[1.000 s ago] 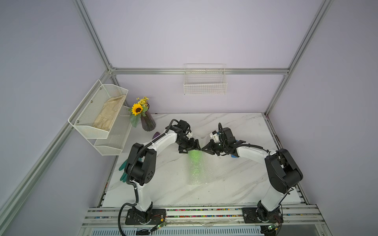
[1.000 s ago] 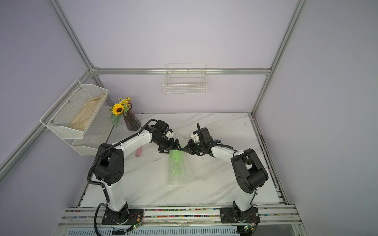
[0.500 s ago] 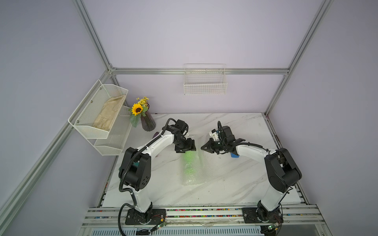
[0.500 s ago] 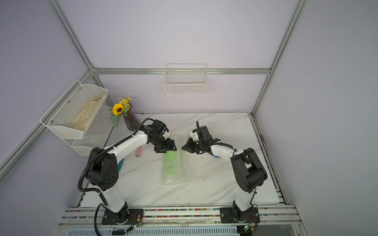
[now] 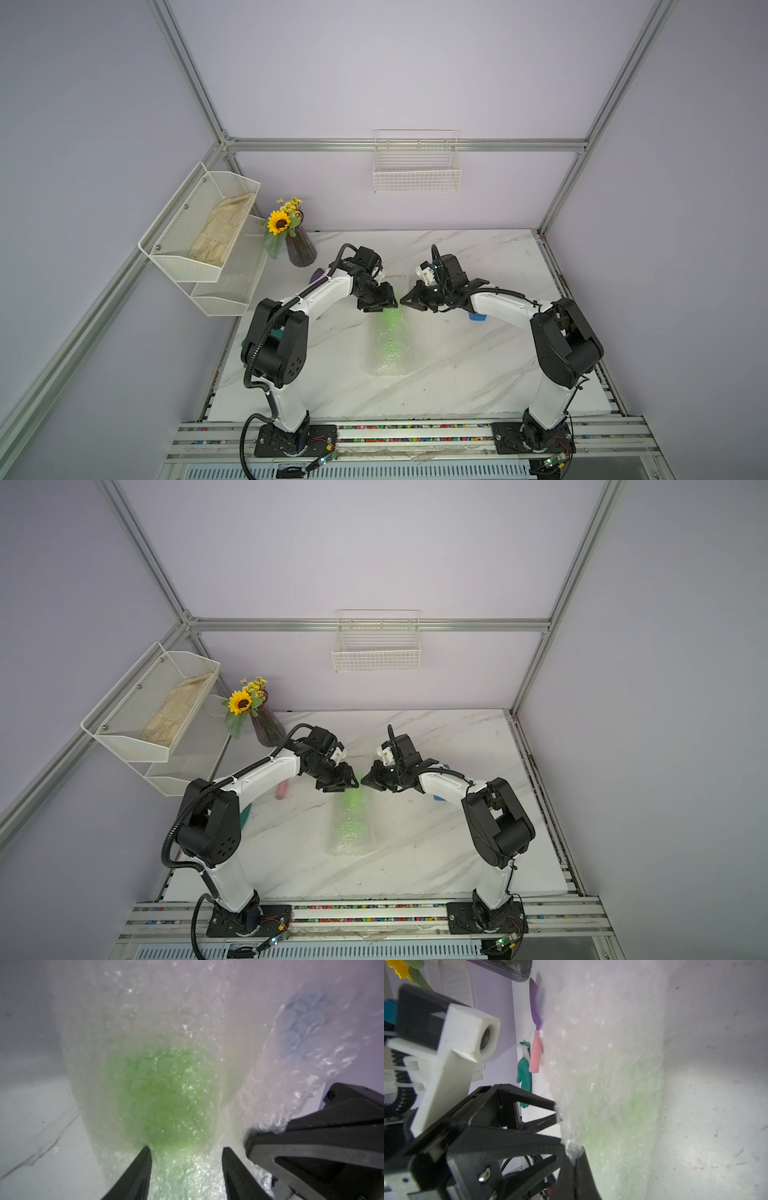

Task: Wrap wine glasses in bubble wrap
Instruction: Wrap the wine glass in bubble wrap.

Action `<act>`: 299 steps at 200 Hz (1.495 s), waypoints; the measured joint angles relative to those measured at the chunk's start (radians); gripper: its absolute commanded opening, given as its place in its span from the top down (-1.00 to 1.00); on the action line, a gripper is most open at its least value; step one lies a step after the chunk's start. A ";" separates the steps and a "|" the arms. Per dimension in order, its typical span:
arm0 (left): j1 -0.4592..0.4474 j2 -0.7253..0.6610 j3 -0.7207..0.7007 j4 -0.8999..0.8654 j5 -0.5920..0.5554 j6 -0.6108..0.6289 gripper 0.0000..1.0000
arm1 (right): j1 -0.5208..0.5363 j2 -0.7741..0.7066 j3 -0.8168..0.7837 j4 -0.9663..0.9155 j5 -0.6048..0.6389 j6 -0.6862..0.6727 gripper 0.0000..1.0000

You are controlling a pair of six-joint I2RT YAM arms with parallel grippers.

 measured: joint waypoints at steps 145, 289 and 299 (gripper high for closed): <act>0.008 0.024 0.053 -0.177 -0.145 0.051 -0.58 | -0.014 -0.049 0.164 -0.389 0.319 -0.179 0.06; 0.026 0.028 0.053 -0.160 -0.122 0.051 -0.87 | -0.002 0.188 0.074 -0.097 0.014 -0.124 1.00; 0.027 0.028 0.053 -0.148 -0.107 0.051 -0.87 | -0.002 0.198 0.074 -0.089 0.013 -0.123 1.00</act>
